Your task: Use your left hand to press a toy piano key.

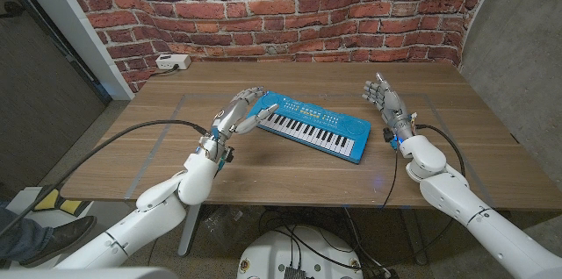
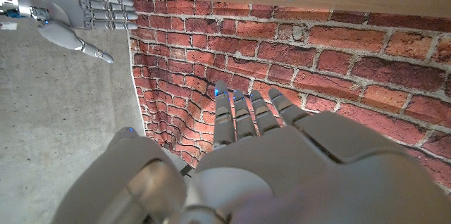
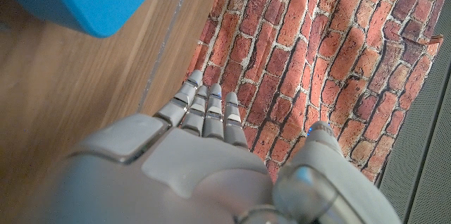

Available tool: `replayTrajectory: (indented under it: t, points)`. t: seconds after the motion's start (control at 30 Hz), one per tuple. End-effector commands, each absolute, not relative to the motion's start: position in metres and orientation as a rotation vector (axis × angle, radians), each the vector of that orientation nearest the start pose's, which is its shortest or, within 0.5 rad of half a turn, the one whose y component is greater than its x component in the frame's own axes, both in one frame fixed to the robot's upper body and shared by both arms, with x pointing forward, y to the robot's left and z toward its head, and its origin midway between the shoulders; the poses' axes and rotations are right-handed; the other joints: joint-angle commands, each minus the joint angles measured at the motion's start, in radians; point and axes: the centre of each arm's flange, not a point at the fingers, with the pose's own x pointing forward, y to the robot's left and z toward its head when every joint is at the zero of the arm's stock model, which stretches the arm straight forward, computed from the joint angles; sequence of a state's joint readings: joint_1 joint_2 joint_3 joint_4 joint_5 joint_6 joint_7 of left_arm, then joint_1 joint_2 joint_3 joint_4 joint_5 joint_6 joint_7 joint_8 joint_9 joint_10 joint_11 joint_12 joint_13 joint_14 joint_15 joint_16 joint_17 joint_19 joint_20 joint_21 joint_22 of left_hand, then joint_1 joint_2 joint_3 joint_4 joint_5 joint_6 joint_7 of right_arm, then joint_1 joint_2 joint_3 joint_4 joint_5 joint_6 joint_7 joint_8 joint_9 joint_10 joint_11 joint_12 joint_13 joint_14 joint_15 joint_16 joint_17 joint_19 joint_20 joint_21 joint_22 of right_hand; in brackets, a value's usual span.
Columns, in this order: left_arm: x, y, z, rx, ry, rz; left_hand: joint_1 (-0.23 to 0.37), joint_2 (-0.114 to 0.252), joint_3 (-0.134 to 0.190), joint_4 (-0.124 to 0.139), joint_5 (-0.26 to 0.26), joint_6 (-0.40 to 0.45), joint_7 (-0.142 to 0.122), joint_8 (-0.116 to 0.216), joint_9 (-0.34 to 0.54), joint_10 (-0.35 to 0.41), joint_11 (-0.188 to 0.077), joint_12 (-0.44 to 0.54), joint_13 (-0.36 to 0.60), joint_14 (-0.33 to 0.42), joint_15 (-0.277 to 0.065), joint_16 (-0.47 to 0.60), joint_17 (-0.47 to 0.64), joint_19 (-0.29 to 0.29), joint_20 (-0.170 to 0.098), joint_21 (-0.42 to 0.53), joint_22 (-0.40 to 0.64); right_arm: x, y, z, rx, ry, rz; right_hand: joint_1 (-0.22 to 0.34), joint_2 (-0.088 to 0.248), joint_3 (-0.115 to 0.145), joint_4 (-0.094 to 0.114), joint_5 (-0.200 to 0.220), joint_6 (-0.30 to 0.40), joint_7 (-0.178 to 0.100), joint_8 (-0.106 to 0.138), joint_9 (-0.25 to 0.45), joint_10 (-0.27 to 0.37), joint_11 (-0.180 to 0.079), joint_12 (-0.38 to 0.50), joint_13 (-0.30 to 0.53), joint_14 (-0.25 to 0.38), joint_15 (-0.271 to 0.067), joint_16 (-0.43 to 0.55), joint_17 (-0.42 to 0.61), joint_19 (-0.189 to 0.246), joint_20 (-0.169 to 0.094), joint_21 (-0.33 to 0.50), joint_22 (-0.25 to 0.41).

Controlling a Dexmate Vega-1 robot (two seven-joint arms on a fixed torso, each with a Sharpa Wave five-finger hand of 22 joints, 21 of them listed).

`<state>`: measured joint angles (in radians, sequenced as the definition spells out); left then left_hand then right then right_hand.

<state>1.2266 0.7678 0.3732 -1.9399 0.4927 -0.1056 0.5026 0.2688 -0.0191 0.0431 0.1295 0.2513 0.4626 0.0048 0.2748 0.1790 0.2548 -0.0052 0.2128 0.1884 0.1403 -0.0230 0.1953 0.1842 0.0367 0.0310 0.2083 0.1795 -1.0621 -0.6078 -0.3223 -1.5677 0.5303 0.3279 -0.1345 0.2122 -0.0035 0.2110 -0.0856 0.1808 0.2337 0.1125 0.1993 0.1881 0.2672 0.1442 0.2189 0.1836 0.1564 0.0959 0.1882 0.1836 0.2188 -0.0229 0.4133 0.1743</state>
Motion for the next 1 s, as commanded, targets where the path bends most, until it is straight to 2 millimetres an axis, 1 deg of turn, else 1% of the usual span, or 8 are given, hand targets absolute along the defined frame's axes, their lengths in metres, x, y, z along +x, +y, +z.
replayTrajectory:
  t: [0.03, 0.13, 0.33, 0.47, 0.5, 0.73, 0.8, 1.0]
  points:
    - [0.492, 0.214, -0.041, 1.219, -1.023, 0.132, -0.058, -0.008, -0.032, 0.020, 0.006, 0.110, -0.008, 0.024, 0.005, -0.015, -0.005, -0.004, 0.003, -0.019, -0.004, -0.008, 0.002, -0.015, -0.006, -0.006, 0.004, 0.589, -0.287, -0.054, -0.069, -0.647, 0.140, -0.001, 0.009, 0.003, -0.004, 0.005, 0.002, -0.003, 0.000, 0.003, 0.007, 0.006, 0.000, 0.003, 0.003, 0.004, 0.000, 0.002, 0.000, 0.006, -0.004, 0.003]
    - [0.491, 0.213, -0.040, 1.265, -1.023, 0.136, -0.081, -0.009, -0.047, 0.026, 0.010, 0.169, -0.002, 0.034, 0.004, -0.019, -0.006, -0.006, 0.003, -0.031, -0.009, -0.011, 0.002, -0.029, -0.009, -0.010, 0.004, 0.589, -0.286, -0.053, -0.078, -0.648, 0.143, -0.002, 0.008, 0.003, -0.004, 0.005, 0.003, -0.004, 0.000, 0.003, 0.006, 0.006, 0.000, 0.003, 0.003, 0.005, 0.000, 0.003, -0.001, 0.007, -0.005, 0.003]
    - [0.488, 0.208, -0.038, 1.339, -1.017, 0.148, -0.101, -0.006, -0.059, 0.030, 0.014, 0.207, 0.000, 0.038, 0.003, -0.032, -0.013, -0.010, 0.003, -0.046, -0.014, -0.013, 0.002, -0.049, -0.018, -0.015, 0.005, 0.589, -0.285, -0.052, -0.078, -0.644, 0.148, -0.003, 0.008, 0.002, -0.003, 0.005, 0.003, -0.005, 0.000, 0.003, 0.006, 0.005, -0.001, 0.003, 0.004, 0.005, 0.000, 0.003, -0.002, 0.008, -0.008, 0.003]
    - [0.489, 0.206, -0.039, 1.346, -1.028, 0.150, -0.126, 0.005, -0.071, 0.034, 0.019, 0.222, 0.007, 0.028, 0.002, -0.029, -0.007, -0.008, 0.003, -0.054, -0.011, -0.012, 0.002, -0.045, -0.085, -0.009, 0.004, 0.589, -0.284, -0.052, -0.082, -0.643, 0.150, -0.004, 0.009, 0.002, -0.003, 0.005, 0.004, -0.007, 0.000, 0.003, 0.007, 0.006, 0.000, 0.003, 0.003, 0.006, 0.000, 0.003, -0.002, 0.009, -0.009, 0.003]
    - [0.489, 0.206, -0.040, 1.355, -1.025, 0.157, -0.129, 0.008, -0.073, 0.034, 0.019, 0.220, 0.013, 0.026, 0.002, -0.029, -0.005, -0.007, 0.003, -0.057, -0.009, -0.013, 0.002, -0.045, -0.091, -0.009, 0.004, 0.589, -0.284, -0.052, -0.081, -0.640, 0.148, -0.004, 0.009, 0.002, -0.003, 0.005, 0.004, -0.007, 0.000, 0.003, 0.007, 0.006, 0.000, 0.003, 0.003, 0.005, 0.000, 0.003, -0.002, 0.010, -0.009, 0.003]
    - [0.487, 0.201, -0.041, 1.434, -0.985, 0.172, -0.146, 0.019, -0.081, 0.035, 0.024, 0.198, 0.022, 0.004, 0.002, -0.051, -0.001, -0.014, 0.003, -0.088, -0.010, -0.019, 0.001, -0.068, -0.088, -0.015, 0.004, 0.589, -0.284, -0.052, -0.091, -0.634, 0.157, -0.005, 0.009, 0.001, -0.004, 0.005, 0.004, -0.008, 0.000, 0.003, 0.007, 0.006, 0.000, 0.003, 0.003, 0.006, 0.000, 0.003, -0.001, 0.011, -0.011, 0.004]
    - [0.486, 0.199, -0.040, 1.476, -0.957, 0.189, -0.151, 0.012, -0.091, 0.029, 0.025, 0.165, 0.030, -0.016, 0.002, -0.056, -0.003, -0.015, 0.003, -0.092, -0.012, -0.017, 0.001, -0.066, -0.101, -0.012, 0.004, 0.590, -0.284, -0.052, -0.087, -0.630, 0.159, -0.005, 0.009, 0.001, -0.004, 0.005, 0.004, -0.009, 0.000, 0.003, 0.008, 0.005, 0.000, 0.003, 0.004, 0.005, 0.000, 0.003, 0.001, 0.009, -0.011, 0.004]
    - [0.488, 0.189, -0.040, 1.534, -0.908, 0.172, -0.153, -0.001, -0.103, 0.021, 0.027, 0.157, 0.036, -0.026, 0.003, -0.079, -0.011, -0.020, 0.003, -0.114, -0.015, -0.021, 0.000, -0.078, -0.105, -0.015, 0.003, 0.592, -0.283, -0.055, -0.088, -0.619, 0.166, -0.003, 0.012, 0.003, -0.005, 0.005, 0.009, -0.009, 0.002, 0.004, 0.012, -0.001, 0.001, 0.003, 0.007, -0.003, 0.000, 0.002, 0.006, 0.004, -0.012, 0.004]
